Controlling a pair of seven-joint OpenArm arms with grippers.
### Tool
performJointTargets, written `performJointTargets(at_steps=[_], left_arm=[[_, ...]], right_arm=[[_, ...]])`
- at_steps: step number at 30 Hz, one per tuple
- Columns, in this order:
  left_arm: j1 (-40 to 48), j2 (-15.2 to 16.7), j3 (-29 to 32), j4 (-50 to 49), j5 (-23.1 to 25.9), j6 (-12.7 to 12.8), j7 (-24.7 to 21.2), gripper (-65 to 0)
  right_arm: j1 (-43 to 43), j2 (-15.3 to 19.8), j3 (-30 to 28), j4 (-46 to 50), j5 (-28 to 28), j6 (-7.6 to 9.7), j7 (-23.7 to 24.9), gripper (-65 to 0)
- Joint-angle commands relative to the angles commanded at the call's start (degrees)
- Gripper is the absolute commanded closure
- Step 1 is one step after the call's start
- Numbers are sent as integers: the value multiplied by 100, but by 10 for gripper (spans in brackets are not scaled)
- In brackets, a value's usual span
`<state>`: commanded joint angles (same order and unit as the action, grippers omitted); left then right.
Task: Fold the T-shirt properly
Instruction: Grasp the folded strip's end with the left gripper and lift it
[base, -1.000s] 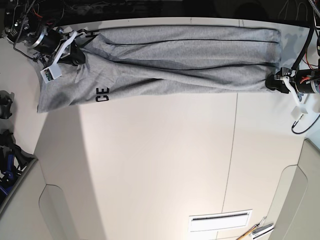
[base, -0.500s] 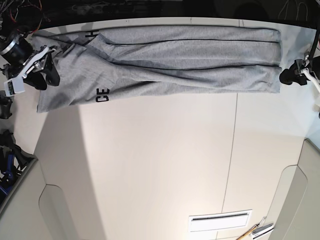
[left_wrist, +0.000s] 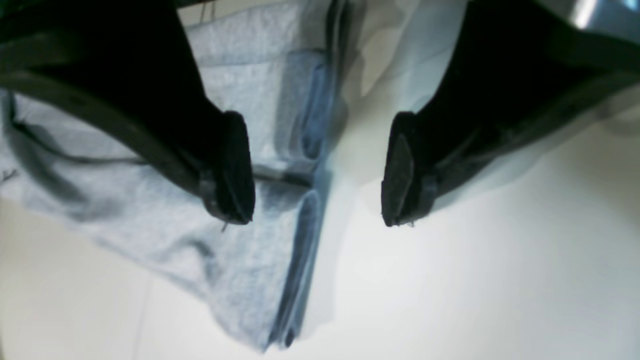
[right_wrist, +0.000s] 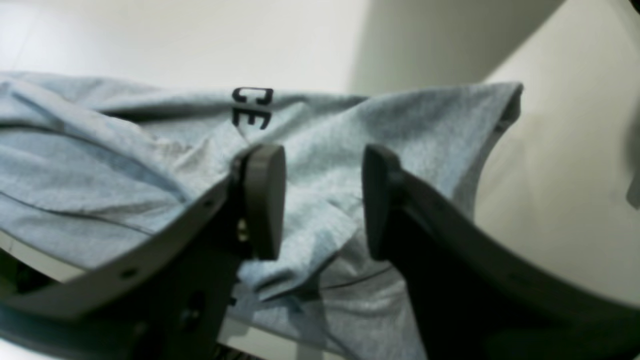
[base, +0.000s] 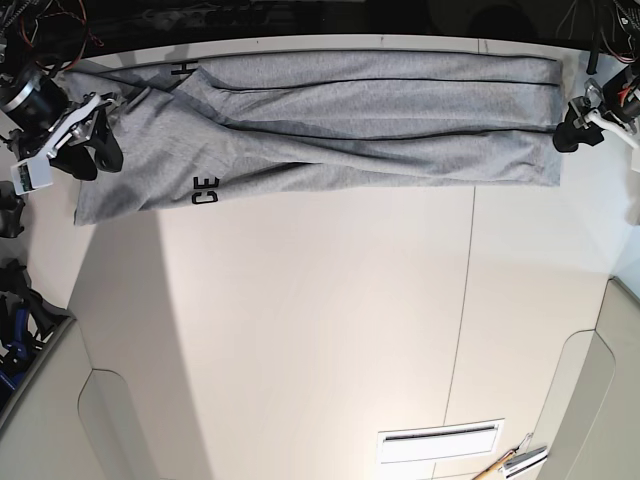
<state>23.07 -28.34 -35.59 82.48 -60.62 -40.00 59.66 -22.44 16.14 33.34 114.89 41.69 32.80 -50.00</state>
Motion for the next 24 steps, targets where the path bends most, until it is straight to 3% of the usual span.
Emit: performJointTargets(at_steps=[5, 14, 24], left_arm=[[203, 136, 0, 2, -310, 0, 13, -436], [380, 149, 2, 2, -398, 0, 13, -435], [378, 387, 111, 4, -387, 0, 90, -433]], right_arm=[[2, 0, 0, 0, -9, 0, -2, -251], [4, 0, 0, 0, 15, 0, 2, -251], [2, 0, 0, 0, 31, 0, 2, -251]])
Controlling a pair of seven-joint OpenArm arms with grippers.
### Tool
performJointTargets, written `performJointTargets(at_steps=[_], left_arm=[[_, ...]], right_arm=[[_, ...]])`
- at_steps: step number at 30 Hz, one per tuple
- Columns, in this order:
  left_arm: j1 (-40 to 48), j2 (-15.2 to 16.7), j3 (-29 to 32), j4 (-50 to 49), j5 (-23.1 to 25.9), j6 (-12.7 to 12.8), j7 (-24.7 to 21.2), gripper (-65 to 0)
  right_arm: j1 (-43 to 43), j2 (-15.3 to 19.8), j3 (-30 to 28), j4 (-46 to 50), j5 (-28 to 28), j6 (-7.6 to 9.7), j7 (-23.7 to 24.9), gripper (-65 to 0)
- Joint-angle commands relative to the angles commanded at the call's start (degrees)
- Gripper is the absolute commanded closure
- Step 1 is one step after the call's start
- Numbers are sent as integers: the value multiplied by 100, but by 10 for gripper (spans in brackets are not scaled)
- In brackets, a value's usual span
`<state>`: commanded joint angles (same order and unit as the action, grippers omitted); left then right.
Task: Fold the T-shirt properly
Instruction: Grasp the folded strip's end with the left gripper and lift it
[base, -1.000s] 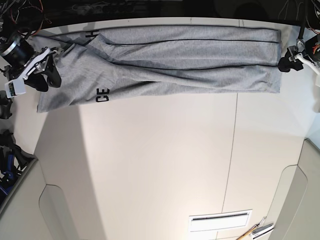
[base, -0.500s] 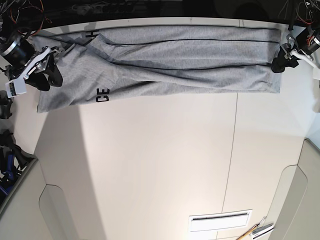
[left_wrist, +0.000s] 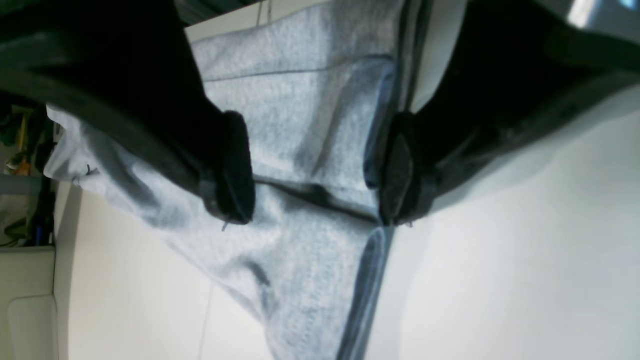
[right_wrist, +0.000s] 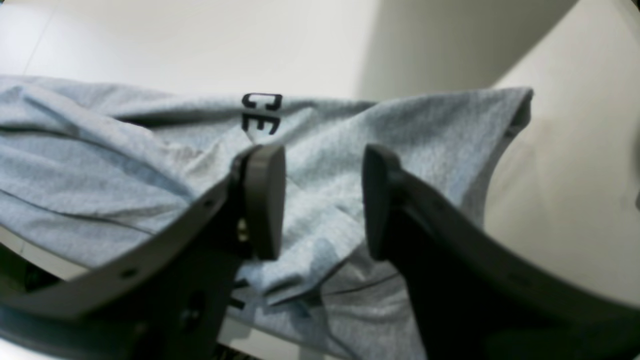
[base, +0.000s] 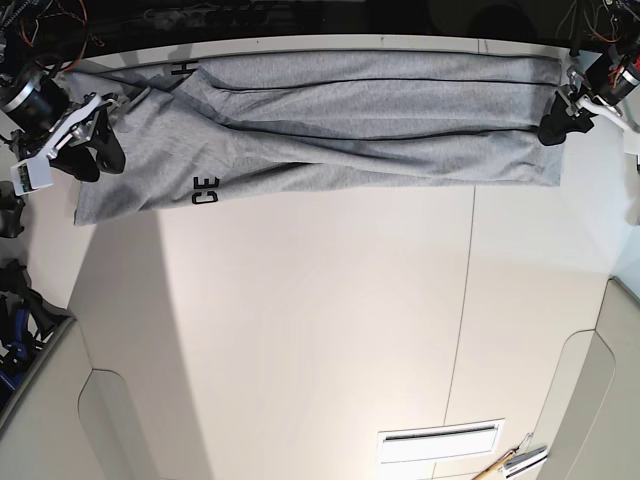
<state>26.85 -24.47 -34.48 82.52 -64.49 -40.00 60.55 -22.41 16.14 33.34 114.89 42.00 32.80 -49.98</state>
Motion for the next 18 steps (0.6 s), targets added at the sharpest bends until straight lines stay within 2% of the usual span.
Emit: performJointTargets(at_steps=[3, 4, 7, 10, 18], left_arm=[[-2, 2, 179, 0, 2, 0, -44, -423], [-2, 4, 190, 0, 2, 0, -109, -373], [-4, 0, 190, 0, 0, 0, -212, -153], [-35, 0, 190, 0, 0, 0, -216, 0], [-319, -50, 168, 111, 13, 0, -256, 0]], right_arm=[[0, 0, 0, 0, 2, 0, 0, -251], [0, 0, 0, 0, 2, 0, 0, -250], [0, 0, 0, 0, 2, 0, 0, -250], [0, 0, 0, 0, 17, 0, -2, -250], [2, 4, 2, 7, 46, 0, -2, -250]])
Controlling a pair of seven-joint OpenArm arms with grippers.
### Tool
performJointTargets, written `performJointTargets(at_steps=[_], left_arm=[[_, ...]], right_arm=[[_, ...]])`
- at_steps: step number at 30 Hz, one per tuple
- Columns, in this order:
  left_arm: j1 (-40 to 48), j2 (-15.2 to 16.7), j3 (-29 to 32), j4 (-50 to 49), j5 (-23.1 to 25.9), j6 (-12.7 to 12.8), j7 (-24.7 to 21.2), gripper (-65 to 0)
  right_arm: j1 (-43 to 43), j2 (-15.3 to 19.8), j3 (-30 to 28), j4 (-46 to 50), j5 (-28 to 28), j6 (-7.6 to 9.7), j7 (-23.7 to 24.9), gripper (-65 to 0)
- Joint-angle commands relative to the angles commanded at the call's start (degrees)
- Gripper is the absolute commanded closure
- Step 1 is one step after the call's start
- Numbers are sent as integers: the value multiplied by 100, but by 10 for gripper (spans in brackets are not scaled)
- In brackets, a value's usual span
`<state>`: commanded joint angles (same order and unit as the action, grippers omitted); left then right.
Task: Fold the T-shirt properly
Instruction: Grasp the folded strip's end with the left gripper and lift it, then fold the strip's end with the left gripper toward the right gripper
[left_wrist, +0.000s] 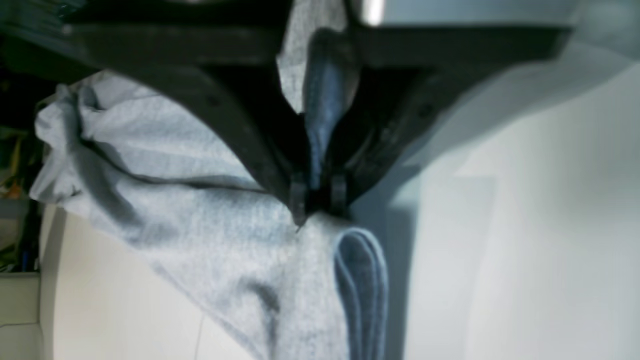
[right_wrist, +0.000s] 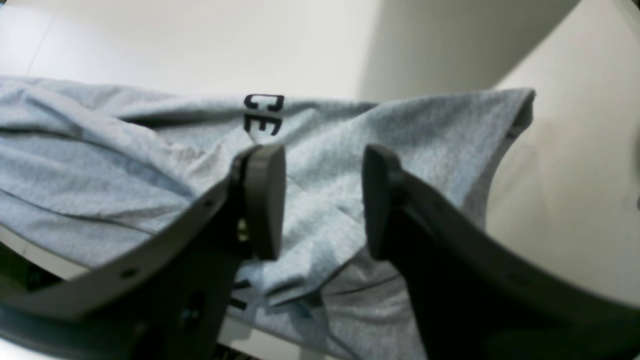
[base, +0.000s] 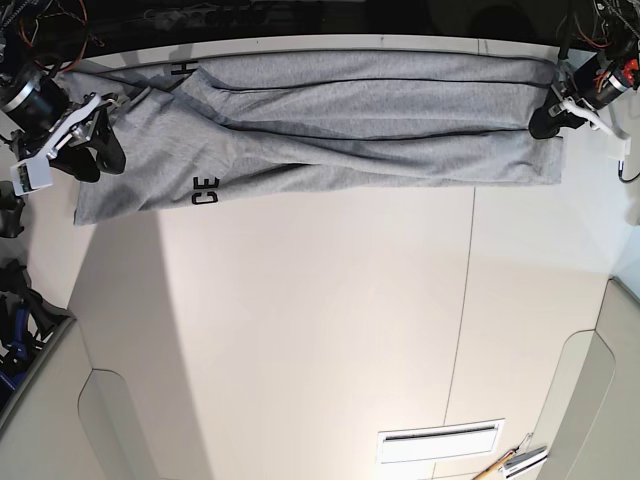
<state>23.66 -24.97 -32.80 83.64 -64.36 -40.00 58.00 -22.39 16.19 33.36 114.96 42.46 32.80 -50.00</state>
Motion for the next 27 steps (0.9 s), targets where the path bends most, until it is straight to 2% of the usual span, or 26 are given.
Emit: performJointTargets(at_steps=[4, 8, 17, 19, 23, 27], left_arm=[[-264, -39, -140, 356, 295, 0, 7, 0], [-675, -398, -195, 385, 348, 0, 7, 0], [-1722, -1012, -195, 385, 1456, 0, -129, 0], [-1781, -1126, -192, 402, 1388, 0, -142, 0], [-1652, -1104, -2, 955, 1165, 0, 55, 0], [-1215, -1104, 820, 2133, 1058, 0, 50, 0]], right_arm=[[0, 0, 0, 2, 2, 0, 0, -250], [2, 0, 0, 7, 39, 0, 2, -250], [13, 0, 109, 46, 61, 0, -2, -250], [13, -2, 125, 44, 61, 0, 0, -250], [11, -2, 125, 44, 37, 0, -2, -250], [13, -2, 125, 44, 13, 0, -2, -250]])
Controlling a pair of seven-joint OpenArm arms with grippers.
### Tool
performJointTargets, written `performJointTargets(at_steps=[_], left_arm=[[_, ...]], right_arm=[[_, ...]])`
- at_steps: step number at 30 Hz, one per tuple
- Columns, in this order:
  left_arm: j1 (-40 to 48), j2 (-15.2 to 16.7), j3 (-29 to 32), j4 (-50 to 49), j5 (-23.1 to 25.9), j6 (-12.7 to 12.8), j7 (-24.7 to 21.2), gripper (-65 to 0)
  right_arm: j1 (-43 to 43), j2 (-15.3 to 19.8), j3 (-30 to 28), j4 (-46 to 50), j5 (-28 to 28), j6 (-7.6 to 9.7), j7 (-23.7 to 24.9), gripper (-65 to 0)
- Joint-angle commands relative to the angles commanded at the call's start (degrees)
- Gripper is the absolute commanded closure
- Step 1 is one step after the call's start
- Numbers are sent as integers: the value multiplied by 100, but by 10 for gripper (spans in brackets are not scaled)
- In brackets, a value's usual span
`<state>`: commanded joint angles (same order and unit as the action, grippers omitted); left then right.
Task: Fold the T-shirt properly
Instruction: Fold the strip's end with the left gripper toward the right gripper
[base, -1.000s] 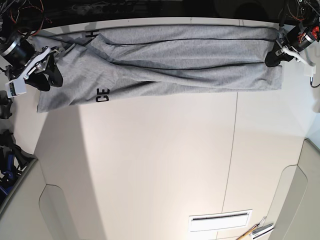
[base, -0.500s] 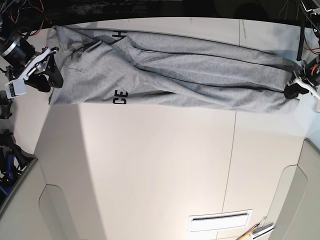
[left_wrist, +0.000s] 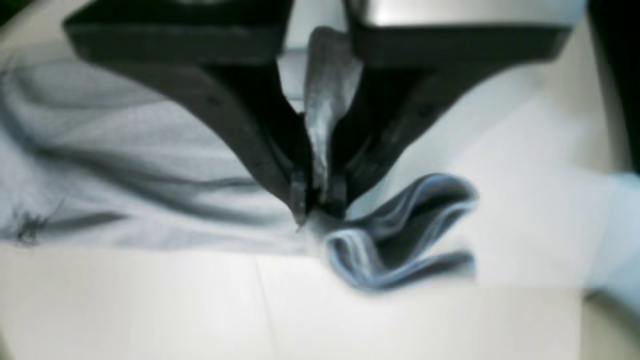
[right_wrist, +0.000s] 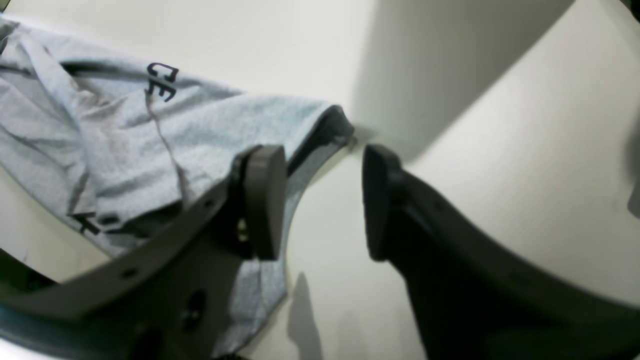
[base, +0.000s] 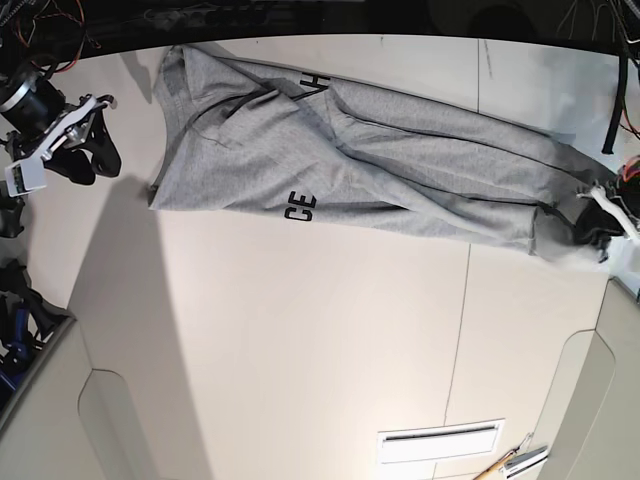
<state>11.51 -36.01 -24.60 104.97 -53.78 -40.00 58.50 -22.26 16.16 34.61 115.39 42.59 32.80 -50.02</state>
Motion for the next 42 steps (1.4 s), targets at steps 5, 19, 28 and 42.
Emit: performJointTargets(at_steps=[5, 19, 28, 42], left_arm=[[103, 142, 1410, 647, 278, 0, -63, 0], [105, 1228, 2588, 643, 861, 0, -901, -361], [105, 1344, 2946, 643, 299, 0, -894, -365], [103, 1427, 2946, 643, 302, 0, -831, -365]], right_arm=[[-2, 0, 4, 0, 4, -2, 0, -250], [-2, -70, 210, 0, 28, -46, -63, -251], [-116, -638, 951, -116, 350, -63, -356, -366], [-188, -651, 354, -2264, 1099, 199, -269, -365]])
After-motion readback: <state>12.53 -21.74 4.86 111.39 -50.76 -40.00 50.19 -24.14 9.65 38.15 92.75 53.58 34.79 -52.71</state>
